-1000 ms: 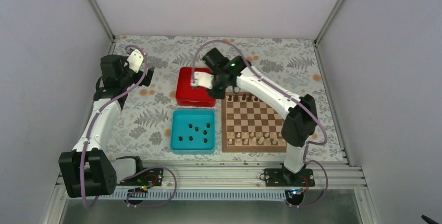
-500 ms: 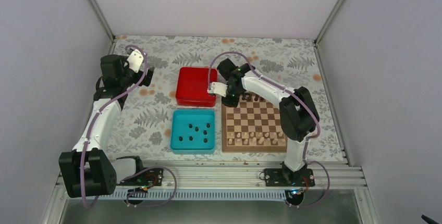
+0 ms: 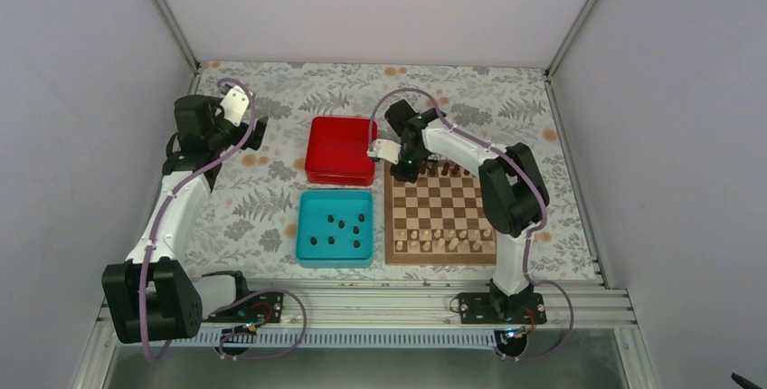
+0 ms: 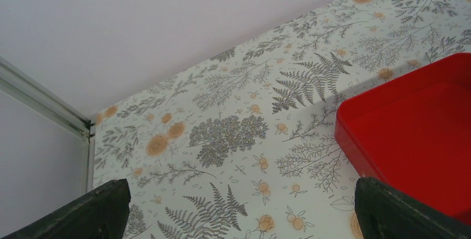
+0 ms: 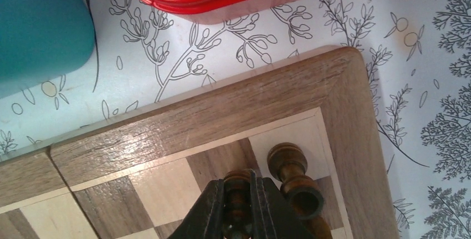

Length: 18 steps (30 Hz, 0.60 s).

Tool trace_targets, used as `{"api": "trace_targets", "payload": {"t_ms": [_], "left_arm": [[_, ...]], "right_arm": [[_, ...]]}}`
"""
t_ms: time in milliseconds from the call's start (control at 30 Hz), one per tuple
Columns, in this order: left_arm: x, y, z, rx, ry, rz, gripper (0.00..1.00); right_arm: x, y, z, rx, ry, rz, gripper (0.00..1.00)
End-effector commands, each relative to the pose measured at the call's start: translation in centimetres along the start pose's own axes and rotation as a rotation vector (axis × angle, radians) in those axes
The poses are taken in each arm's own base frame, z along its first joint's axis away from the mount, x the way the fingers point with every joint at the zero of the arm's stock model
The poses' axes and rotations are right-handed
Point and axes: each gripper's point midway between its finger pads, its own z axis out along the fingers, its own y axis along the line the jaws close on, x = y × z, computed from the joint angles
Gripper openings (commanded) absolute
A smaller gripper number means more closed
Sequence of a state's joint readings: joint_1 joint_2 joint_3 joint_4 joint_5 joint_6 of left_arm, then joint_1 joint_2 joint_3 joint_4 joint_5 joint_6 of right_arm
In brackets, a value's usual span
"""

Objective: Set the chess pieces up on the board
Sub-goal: Place the chess piece on the chessboard.

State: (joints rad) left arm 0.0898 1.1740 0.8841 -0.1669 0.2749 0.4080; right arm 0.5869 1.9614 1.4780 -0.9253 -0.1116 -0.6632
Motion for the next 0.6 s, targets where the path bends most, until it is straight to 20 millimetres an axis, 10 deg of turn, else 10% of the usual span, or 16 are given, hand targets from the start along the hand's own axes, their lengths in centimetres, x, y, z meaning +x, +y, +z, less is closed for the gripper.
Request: {"api": "trace_targets", "payload": {"t_ms": [0,567], "left_arm": [[0.22,-0.2,0.21,0.019,0.001,-0.006,1.0],[0.27,-0.27,0.25,0.021,0.001,-0.005,1.0]], "right_arm": [[0.07,-0.42,0.44,-0.007,-0.012,0.011,0.07],[0.34,0.17,1.21,-0.049,0.003,0.013,0.08]]}}
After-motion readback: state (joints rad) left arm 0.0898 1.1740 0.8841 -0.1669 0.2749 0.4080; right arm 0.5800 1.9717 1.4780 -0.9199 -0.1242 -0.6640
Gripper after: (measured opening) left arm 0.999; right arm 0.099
